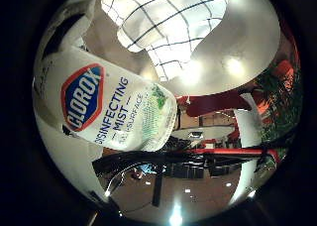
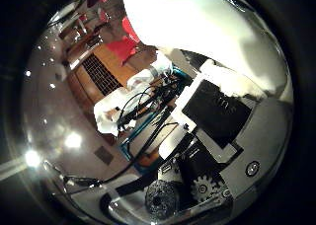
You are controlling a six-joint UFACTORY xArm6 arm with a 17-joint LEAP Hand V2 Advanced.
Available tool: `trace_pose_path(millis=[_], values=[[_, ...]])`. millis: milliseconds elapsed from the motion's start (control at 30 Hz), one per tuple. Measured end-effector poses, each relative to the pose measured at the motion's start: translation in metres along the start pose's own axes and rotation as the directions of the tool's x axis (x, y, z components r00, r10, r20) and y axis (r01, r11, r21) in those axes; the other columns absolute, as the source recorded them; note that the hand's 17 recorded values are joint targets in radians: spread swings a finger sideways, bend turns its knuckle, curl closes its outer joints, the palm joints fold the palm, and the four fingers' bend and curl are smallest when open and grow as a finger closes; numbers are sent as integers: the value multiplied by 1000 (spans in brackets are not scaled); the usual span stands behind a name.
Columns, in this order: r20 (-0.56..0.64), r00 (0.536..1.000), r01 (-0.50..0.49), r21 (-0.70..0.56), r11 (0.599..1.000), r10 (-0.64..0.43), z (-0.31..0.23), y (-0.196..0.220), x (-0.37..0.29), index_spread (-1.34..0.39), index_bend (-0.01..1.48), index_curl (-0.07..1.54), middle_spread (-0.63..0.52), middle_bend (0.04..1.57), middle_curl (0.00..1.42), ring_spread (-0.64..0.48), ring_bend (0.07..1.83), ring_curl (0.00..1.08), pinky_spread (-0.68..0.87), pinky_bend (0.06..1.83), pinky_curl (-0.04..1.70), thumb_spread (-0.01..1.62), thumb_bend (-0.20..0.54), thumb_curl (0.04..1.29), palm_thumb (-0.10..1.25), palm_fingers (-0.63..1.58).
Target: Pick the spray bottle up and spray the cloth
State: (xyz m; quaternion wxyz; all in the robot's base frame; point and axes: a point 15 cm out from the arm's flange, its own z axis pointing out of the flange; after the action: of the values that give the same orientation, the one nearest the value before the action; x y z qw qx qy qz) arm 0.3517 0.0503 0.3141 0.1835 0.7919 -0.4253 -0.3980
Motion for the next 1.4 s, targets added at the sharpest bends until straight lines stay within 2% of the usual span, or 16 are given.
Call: trace_pose_path(millis=[233,567,900,1067,1233,1400], values=[[-28,1000,0,24,1000,1,-2,-11,-1,-187,1181,757,-82,1406,685,-202,1411,723,-138,1018,1505,769,-16,859,991,1134],[-91,995,43,51,998,-38,-10,0,-28,-187,1179,762,-92,1408,683,-206,1398,739,-138,1025,1510,772,-18,857,997,1133],[-76,997,39,45,998,-35,-7,-12,-20,-188,1181,762,-93,1408,682,-207,1391,749,-138,1024,1512,772,-18,856,998,1133],[-66,994,91,116,989,-83,-15,-16,-37,-188,1178,762,-93,1408,682,-208,1389,753,-138,1024,1512,775,-18,855,1001,1133],[-4,977,207,242,948,-212,-30,-17,-88,-187,1179,762,-93,1404,681,-206,1389,753,-138,1021,1513,776,-16,855,1004,1140],[65,921,331,385,862,-383,-50,-10,-155,-186,1177,761,-87,1403,681,-203,1393,749,-138,1018,1514,773,-18,858,1011,1142]])
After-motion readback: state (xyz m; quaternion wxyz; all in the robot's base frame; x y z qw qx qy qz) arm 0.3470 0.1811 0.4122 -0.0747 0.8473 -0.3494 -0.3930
